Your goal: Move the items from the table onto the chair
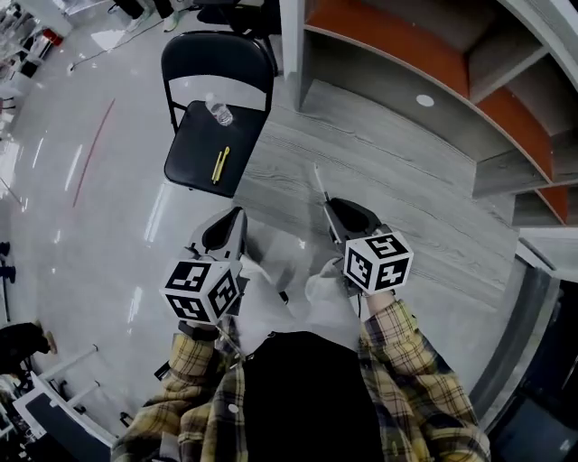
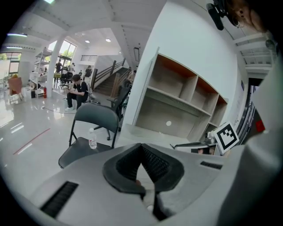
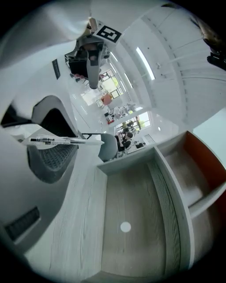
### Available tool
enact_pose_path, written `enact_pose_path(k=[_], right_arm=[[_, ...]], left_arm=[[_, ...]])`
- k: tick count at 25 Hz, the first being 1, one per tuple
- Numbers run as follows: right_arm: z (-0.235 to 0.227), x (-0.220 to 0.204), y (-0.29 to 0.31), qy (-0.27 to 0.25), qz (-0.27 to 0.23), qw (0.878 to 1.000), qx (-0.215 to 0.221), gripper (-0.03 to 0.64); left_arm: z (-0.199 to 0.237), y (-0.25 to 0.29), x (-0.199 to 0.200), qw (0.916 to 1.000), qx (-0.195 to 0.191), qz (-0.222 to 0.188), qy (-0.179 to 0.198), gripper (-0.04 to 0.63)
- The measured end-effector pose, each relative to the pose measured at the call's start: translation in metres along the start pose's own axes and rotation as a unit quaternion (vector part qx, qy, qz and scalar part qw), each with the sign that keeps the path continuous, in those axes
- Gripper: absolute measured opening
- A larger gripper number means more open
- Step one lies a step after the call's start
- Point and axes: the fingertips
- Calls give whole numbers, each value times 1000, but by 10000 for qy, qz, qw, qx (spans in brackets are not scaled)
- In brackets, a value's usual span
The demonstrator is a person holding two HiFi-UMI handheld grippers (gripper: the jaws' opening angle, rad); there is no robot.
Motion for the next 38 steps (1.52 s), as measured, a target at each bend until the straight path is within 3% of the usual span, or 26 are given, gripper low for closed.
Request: enact_pose_path(k=[10,16,24,31,38], right_arm=[[165,11,199,42,377,9978,540,63],[216,2,319,163,568,9961,656,63],[194,-64,456,476,905,9941,353,63],[134,-151,560,241,1302,9910,-212,63],[92,-201,618,310,1693,9831,-624,63]], left_arm=[[197,-31,7,9994,109,314,-133,3],[295,-22,-5,9981,232,453,-342,3],[373,12,-54,9944,405,607,-760,3],[406,37,-129,9881,403,1009,-1093,3],[418,48,-166,9823,421,1099,-1456,3]])
Point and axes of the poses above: the fingertips, and each gripper's own axes: y forward along the fingers, z to its left, x out of its top, and after that the axes turned 1 degree about x, right-handed
